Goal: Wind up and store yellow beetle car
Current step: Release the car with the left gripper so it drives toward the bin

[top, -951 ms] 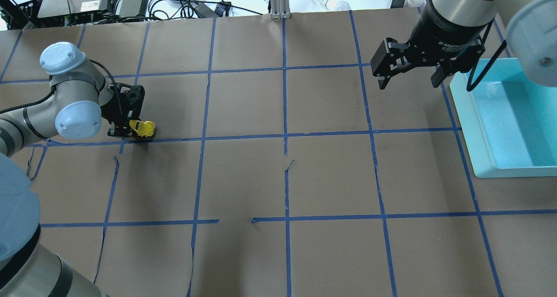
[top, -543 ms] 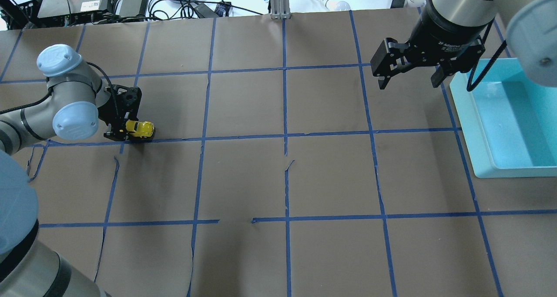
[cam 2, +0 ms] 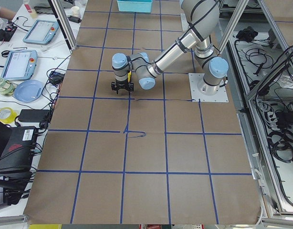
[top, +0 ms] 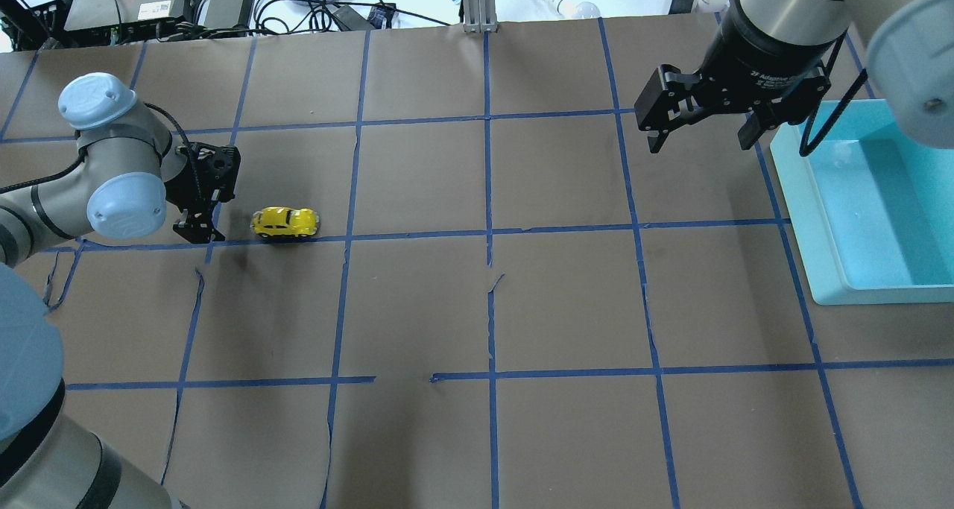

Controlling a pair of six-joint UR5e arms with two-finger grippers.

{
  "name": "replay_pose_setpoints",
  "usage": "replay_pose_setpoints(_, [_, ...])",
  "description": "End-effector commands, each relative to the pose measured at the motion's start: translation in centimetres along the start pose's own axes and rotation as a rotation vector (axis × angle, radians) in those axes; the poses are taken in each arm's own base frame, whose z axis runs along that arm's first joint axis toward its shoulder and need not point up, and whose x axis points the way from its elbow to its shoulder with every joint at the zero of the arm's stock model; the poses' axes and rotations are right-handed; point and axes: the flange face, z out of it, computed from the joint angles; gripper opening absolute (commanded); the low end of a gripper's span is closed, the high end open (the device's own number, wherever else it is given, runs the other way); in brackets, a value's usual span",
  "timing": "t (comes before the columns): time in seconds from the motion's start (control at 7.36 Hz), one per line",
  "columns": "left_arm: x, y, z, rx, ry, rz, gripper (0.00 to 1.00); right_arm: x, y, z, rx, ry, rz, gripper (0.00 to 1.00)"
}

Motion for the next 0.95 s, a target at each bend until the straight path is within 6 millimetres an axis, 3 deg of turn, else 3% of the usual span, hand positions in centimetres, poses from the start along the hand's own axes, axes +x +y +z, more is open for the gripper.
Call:
replay_pose_setpoints(0.0, [-0.6, -1.9, -2.3, -0.011, -0.032, -0.129, 0.84, 0.0, 0.0, 0.0, 0.000, 0.000, -0.001, 1.00])
replay_pose_setpoints(0.27, [-1.7, -7.5, -7.8, -0.001, -0.022, -0.252, 0.84, 0.0, 0.0, 0.0, -0.001, 0.000, -0.001, 1.00])
replay_pose_setpoints(0.54, [-2.5, -12.2, -14.2, 0.001, 0.009, -0.508, 0.84, 0.0, 0.0, 0.0, -0.003, 0.000, -0.007, 1.00])
replay_pose_setpoints(0.81, [-1.5, -17.2, -19.7, -0.010, 0.044, -0.771, 0.84, 0.0, 0.0, 0.0, -0.003, 0.000, -0.007, 1.00])
